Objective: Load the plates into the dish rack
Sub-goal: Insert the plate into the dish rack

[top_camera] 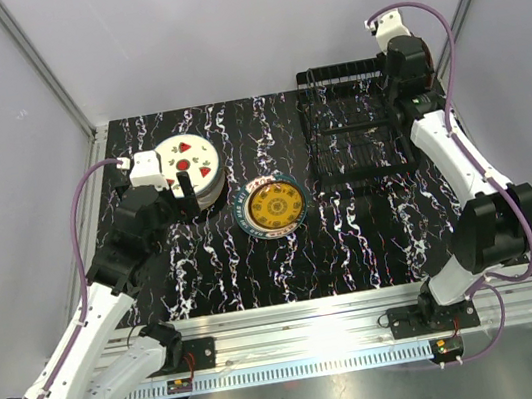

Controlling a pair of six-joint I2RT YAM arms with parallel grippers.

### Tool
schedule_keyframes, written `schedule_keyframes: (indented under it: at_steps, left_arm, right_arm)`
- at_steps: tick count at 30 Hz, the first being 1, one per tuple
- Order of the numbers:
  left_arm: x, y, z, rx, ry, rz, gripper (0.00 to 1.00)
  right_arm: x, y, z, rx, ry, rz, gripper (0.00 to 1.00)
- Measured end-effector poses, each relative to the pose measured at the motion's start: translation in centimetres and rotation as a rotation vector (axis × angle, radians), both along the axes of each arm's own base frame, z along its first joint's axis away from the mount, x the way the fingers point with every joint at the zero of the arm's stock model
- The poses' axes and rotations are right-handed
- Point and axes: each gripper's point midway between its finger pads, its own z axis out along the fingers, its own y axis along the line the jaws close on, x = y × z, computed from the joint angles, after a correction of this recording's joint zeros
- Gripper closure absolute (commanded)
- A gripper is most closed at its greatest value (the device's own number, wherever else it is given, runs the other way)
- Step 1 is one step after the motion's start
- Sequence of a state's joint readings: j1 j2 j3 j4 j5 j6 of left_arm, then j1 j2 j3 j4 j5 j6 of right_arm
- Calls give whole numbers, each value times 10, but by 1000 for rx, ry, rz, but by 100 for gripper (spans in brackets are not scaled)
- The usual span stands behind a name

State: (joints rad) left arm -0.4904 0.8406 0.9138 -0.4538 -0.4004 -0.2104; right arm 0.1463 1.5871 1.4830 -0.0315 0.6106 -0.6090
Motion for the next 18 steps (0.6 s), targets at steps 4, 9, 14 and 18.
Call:
schedule_keyframes:
  at_steps: [4, 9, 14, 18]
  left_arm:
    - [0, 0, 0, 0, 0, 0, 1]
    - [0, 0, 0, 0, 0, 0, 1]
    - [0, 0, 0, 0, 0, 0, 1]
    - [0, 0, 0, 0, 1, 0, 1]
  right_arm:
    - [-1, 1, 0, 6, 7, 0, 99]
    - [0, 1, -1, 19, 6, -2, 99]
    - [0, 2, -2, 28, 4, -5, 98]
    - [-1, 1, -2, 34, 2, -11, 97]
